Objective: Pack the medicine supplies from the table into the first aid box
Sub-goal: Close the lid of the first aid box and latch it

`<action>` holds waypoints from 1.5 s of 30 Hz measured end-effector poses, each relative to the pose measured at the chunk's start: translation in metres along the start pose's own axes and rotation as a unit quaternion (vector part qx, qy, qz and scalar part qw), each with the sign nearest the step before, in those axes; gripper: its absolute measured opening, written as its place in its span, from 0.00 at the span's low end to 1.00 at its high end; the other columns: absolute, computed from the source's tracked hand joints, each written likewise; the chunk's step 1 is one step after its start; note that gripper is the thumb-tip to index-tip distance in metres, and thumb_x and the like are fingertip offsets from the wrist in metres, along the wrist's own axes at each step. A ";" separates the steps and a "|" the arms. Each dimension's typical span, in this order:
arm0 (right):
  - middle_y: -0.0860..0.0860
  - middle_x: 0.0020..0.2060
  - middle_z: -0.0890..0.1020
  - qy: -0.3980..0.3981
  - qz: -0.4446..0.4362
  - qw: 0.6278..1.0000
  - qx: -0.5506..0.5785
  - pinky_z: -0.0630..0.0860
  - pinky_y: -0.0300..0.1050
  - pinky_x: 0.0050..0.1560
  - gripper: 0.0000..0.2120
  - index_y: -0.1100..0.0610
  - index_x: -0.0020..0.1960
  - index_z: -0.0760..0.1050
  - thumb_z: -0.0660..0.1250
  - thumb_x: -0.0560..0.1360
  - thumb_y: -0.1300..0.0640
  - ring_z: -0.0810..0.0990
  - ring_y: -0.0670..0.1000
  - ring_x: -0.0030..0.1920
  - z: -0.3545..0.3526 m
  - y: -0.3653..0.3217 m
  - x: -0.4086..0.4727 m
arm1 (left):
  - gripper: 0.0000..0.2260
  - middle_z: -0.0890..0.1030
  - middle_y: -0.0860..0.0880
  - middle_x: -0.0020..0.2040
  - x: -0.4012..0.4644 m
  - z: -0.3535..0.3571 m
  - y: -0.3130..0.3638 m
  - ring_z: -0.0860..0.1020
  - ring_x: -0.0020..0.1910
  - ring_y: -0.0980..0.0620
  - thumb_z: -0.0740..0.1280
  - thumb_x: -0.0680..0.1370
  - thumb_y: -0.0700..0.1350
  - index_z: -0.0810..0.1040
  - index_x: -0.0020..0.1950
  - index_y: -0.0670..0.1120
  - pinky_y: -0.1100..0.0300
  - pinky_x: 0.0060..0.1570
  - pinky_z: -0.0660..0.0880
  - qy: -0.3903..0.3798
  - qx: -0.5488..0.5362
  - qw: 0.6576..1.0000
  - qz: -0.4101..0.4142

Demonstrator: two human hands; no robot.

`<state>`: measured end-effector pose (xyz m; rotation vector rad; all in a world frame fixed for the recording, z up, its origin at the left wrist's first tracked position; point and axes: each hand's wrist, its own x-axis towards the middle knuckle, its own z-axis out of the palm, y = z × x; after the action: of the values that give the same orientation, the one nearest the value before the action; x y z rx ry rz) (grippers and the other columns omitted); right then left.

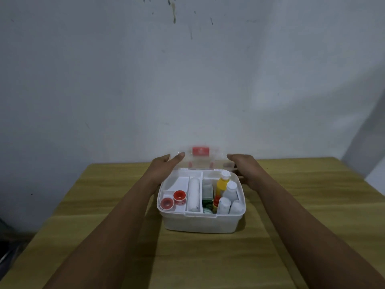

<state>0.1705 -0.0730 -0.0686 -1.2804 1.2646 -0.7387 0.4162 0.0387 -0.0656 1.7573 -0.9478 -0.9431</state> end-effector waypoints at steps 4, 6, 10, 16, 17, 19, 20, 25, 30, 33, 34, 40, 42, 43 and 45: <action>0.51 0.55 0.86 -0.008 -0.054 0.998 0.016 0.81 0.57 0.58 0.25 0.51 0.65 0.77 0.69 0.75 0.37 0.85 0.55 0.54 -0.008 -0.016 -0.009 | 0.58 0.78 0.45 0.71 -0.009 0.001 0.014 0.79 0.66 0.43 0.68 0.56 0.82 0.66 0.80 0.53 0.39 0.68 0.73 0.018 -0.048 0.998 0.037; 0.50 0.57 0.84 -0.006 -0.078 0.997 0.013 0.80 0.58 0.59 0.31 0.49 0.67 0.76 0.69 0.72 0.31 0.85 0.53 0.55 -0.010 -0.024 -0.018 | 0.60 0.74 0.46 0.74 -0.015 -0.001 0.020 0.77 0.67 0.43 0.64 0.52 0.85 0.66 0.78 0.54 0.39 0.68 0.73 0.028 -0.050 0.997 0.051; 0.49 0.62 0.81 0.005 -0.136 0.991 -0.013 0.78 0.57 0.59 0.42 0.46 0.75 0.68 0.65 0.69 0.24 0.82 0.48 0.54 -0.010 -0.035 -0.042 | 0.60 0.70 0.47 0.78 -0.038 -0.004 0.033 0.72 0.73 0.42 0.58 0.52 0.88 0.66 0.77 0.55 0.37 0.70 0.71 0.055 -0.045 0.995 0.068; 0.50 0.70 0.77 0.045 -0.224 0.973 -0.032 0.72 0.60 0.70 0.50 0.48 0.75 0.69 0.56 0.64 0.17 0.77 0.52 0.68 -0.008 -0.027 -0.084 | 0.36 0.66 0.47 0.81 -0.084 0.006 0.037 0.68 0.77 0.43 0.56 0.78 0.71 0.61 0.81 0.54 0.44 0.72 0.65 0.091 -0.014 0.987 0.131; 0.50 0.70 0.78 0.053 -0.238 0.969 -0.029 0.72 0.58 0.71 0.47 0.48 0.74 0.71 0.55 0.66 0.18 0.77 0.52 0.69 -0.008 -0.023 -0.091 | 0.35 0.66 0.46 0.81 -0.089 0.007 0.035 0.68 0.77 0.44 0.56 0.79 0.70 0.61 0.81 0.53 0.46 0.70 0.65 0.096 -0.014 0.986 0.134; 0.48 0.66 0.80 0.071 -0.271 0.960 -0.025 0.73 0.54 0.69 0.40 0.49 0.70 0.74 0.54 0.71 0.21 0.78 0.50 0.66 -0.007 -0.012 -0.103 | 0.35 0.69 0.45 0.79 -0.101 0.008 0.027 0.69 0.75 0.44 0.55 0.79 0.70 0.62 0.80 0.52 0.51 0.64 0.66 0.103 -0.016 0.985 0.140; 0.47 0.63 0.81 0.078 -0.290 0.954 -0.023 0.75 0.52 0.67 0.37 0.50 0.68 0.76 0.55 0.74 0.24 0.79 0.48 0.64 -0.006 -0.005 -0.108 | 0.36 0.70 0.44 0.78 -0.108 0.008 0.023 0.70 0.74 0.44 0.54 0.78 0.71 0.62 0.79 0.51 0.54 0.61 0.66 0.108 -0.014 0.984 0.142; 0.46 0.61 0.83 0.087 -0.326 0.939 -0.064 0.77 0.48 0.64 0.20 0.52 0.67 0.79 0.62 0.82 0.42 0.79 0.44 0.63 0.003 0.030 -0.125 | 0.24 0.75 0.48 0.67 -0.135 0.012 -0.008 0.79 0.54 0.52 0.59 0.81 0.64 0.71 0.67 0.48 0.73 0.31 0.73 0.108 0.000 0.980 0.167; 0.48 0.75 0.71 0.075 -0.335 0.923 -0.172 0.66 0.46 0.73 0.26 0.52 0.72 0.75 0.68 0.79 0.41 0.68 0.46 0.75 0.009 0.055 -0.132 | 0.08 0.83 0.50 0.60 -0.142 0.018 -0.043 0.86 0.47 0.54 0.66 0.80 0.60 0.74 0.57 0.61 0.59 0.42 0.77 0.109 -0.009 0.976 0.187; 0.46 0.78 0.67 0.079 -0.337 0.919 -0.189 0.64 0.47 0.74 0.35 0.50 0.75 0.72 0.70 0.74 0.34 0.64 0.45 0.77 0.008 0.061 -0.139 | 0.11 0.82 0.53 0.64 -0.151 0.024 -0.049 0.83 0.57 0.52 0.68 0.80 0.59 0.74 0.61 0.60 0.58 0.45 0.81 0.121 -0.011 0.973 0.196; 0.45 0.79 0.66 0.077 -0.337 0.919 -0.188 0.63 0.47 0.74 0.37 0.49 0.76 0.71 0.70 0.73 0.33 0.63 0.45 0.77 0.007 0.063 -0.141 | 0.14 0.80 0.53 0.66 -0.153 0.026 -0.050 0.81 0.59 0.52 0.69 0.79 0.59 0.74 0.63 0.59 0.57 0.47 0.82 0.121 -0.004 0.973 0.196; 0.42 0.80 0.61 0.062 -0.347 0.916 -0.194 0.63 0.42 0.72 0.48 0.47 0.78 0.66 0.80 0.63 0.34 0.61 0.39 0.75 -0.006 0.072 -0.142 | 0.24 0.75 0.54 0.72 -0.159 0.035 -0.056 0.78 0.63 0.50 0.74 0.72 0.65 0.69 0.65 0.66 0.47 0.55 0.82 0.116 0.028 0.972 0.203; 0.42 0.80 0.60 0.054 -0.352 0.911 -0.209 0.63 0.43 0.73 0.55 0.47 0.79 0.64 0.80 0.58 0.31 0.59 0.41 0.77 -0.008 0.076 -0.141 | 0.33 0.72 0.54 0.74 -0.159 0.037 -0.056 0.77 0.65 0.49 0.77 0.69 0.65 0.67 0.69 0.64 0.48 0.56 0.82 0.105 0.041 0.973 0.200; 0.42 0.80 0.59 0.051 -0.357 0.908 -0.215 0.63 0.43 0.73 0.58 0.47 0.79 0.63 0.79 0.56 0.28 0.59 0.42 0.78 -0.009 0.077 -0.140 | 0.38 0.71 0.55 0.75 -0.158 0.038 -0.055 0.76 0.66 0.48 0.79 0.66 0.65 0.65 0.71 0.62 0.49 0.57 0.82 0.097 0.048 0.973 0.203; 0.42 0.81 0.58 0.046 -0.366 0.903 -0.221 0.64 0.43 0.74 0.60 0.47 0.79 0.62 0.75 0.54 0.23 0.59 0.43 0.78 -0.009 0.079 -0.139 | 0.46 0.69 0.57 0.74 -0.152 0.039 -0.055 0.75 0.67 0.49 0.82 0.60 0.64 0.63 0.73 0.61 0.51 0.58 0.81 0.087 0.062 0.971 0.214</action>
<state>0.1120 0.0717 -0.1057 -2.1739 1.0390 -1.0785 0.3297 0.1766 -0.0986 1.6122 -1.2275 -0.4539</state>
